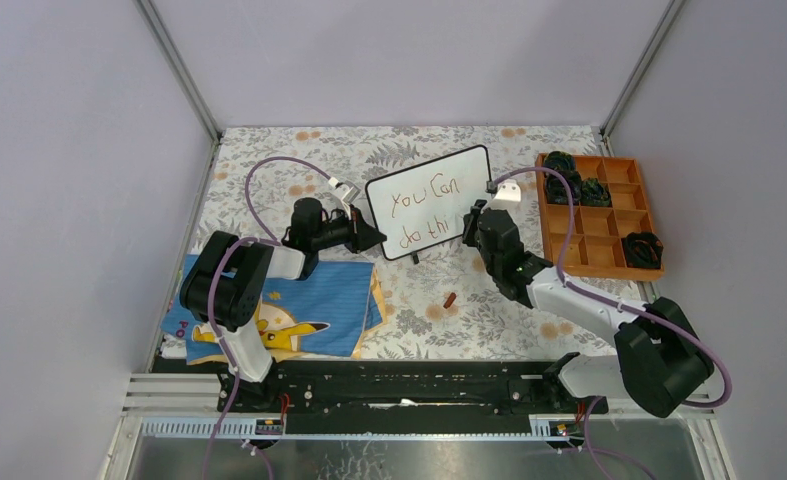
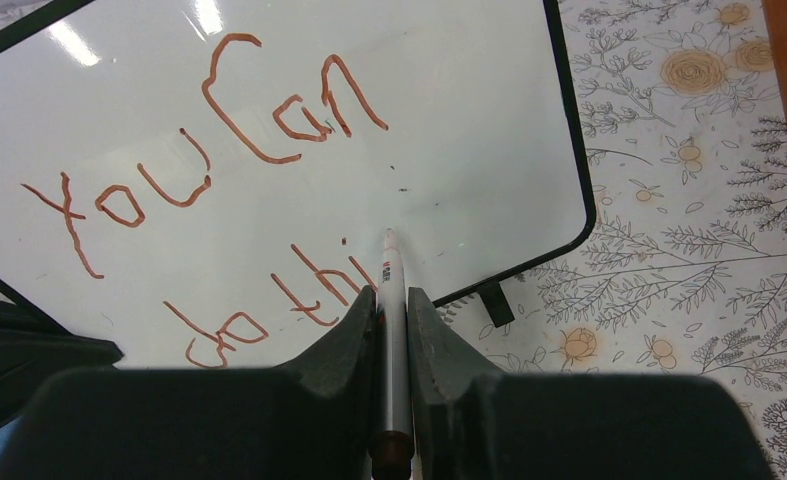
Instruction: Write a sentence on the whiteboard
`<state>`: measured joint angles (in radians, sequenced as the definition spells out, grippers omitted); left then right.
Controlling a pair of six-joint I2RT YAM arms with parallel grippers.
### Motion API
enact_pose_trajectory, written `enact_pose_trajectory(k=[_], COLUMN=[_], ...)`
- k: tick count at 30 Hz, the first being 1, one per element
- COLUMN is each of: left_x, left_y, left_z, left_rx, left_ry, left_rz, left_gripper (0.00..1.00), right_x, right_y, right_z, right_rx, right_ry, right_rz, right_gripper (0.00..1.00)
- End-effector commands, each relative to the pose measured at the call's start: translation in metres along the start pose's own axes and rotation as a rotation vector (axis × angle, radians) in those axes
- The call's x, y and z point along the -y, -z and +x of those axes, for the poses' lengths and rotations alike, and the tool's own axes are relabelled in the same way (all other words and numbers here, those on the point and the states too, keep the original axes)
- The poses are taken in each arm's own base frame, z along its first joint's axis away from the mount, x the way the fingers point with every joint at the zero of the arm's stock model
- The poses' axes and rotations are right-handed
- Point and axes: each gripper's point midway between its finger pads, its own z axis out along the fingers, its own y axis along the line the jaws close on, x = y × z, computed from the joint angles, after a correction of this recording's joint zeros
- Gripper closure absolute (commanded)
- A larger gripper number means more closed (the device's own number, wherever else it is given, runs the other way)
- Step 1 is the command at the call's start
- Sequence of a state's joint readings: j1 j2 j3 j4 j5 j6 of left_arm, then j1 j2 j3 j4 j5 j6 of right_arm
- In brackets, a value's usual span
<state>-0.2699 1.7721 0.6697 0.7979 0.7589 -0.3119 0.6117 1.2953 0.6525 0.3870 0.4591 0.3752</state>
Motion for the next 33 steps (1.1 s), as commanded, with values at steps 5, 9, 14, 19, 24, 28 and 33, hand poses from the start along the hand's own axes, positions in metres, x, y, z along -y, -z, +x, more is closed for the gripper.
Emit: enact_pose_trajectory(k=[5,9,14,19,24,28,33], left_x=[-0.007,-0.007,-0.007,-0.007,-0.006,-0.006,-0.006], left_y=[-0.001,-0.002,-0.001,-0.002,-0.002,-0.002,-0.002], left_z=[0.000,0.001,0.000,0.002,0.002,0.002,0.003], left_rx=[-0.005,-0.009,-0.009,-0.014,-0.015,-0.016,-0.018], left_ry=[-0.053,-0.058,-0.061,-0.062,-0.066,-0.069,-0.069], left_rz=[-0.047,-0.049,-0.051,-0.048,-0.050,-0.051,-0.053], left_gripper=[1.00,1.00,1.00,1.00,1.00,1.00,1.00], right_x=[-0.005,-0.007,-0.008,-0.009,-0.010,-0.012,-0.013], right_y=[-0.006,-0.008,-0.009,-0.011,-0.012,-0.014,-0.015], right_z=[-0.022,-0.023,-0.023,-0.022,-0.023,-0.024,-0.023], right_rx=[0.054,0.057,0.056,0.053,0.058,0.057,0.054], right_ry=[-0.042,-0.036,-0.035,-0.033,-0.032,-0.031,-0.027], right_rz=[0.007,0.003,0.001,0.001,-0.001,-0.004,-0.010], right_gripper=[1.00,1.00,1.00,1.00,1.00,1.00,1.00])
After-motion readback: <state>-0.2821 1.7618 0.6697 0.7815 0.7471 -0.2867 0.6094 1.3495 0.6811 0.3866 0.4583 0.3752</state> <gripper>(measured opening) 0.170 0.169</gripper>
